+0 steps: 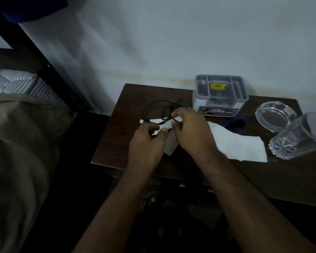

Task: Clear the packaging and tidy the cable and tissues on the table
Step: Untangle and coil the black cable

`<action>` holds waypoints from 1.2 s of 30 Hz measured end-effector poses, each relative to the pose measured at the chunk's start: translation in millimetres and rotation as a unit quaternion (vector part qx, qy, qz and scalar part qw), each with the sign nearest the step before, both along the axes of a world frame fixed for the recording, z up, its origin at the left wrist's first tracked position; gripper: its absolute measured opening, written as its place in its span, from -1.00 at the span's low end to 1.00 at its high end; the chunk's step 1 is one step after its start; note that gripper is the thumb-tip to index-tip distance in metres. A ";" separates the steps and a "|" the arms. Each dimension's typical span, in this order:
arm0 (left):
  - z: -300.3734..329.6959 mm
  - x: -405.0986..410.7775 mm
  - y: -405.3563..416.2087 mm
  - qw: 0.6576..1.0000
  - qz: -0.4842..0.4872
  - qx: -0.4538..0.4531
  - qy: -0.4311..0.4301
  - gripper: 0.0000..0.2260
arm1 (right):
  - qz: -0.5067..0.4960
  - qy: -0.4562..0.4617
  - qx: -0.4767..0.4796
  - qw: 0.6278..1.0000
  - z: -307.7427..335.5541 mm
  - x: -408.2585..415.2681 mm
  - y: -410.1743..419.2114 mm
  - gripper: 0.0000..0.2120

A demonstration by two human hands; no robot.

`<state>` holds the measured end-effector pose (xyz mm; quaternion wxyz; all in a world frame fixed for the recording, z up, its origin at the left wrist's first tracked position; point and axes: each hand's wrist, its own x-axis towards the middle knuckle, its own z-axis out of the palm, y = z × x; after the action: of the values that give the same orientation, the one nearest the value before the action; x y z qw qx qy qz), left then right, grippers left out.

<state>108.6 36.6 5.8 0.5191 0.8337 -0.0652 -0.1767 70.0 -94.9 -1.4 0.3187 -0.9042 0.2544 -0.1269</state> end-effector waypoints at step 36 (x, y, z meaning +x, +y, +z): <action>55.1 1.0 32.6 0.909 0.083 -0.204 -0.355 -0.79 | 0.046 -0.387 0.107 0.915 60.6 -18.4 55.8 -0.68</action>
<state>109.5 69.2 60.9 0.6329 0.7199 -0.2108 0.1917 51.6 -39.0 59.2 0.4927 -0.7553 0.0816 -0.4243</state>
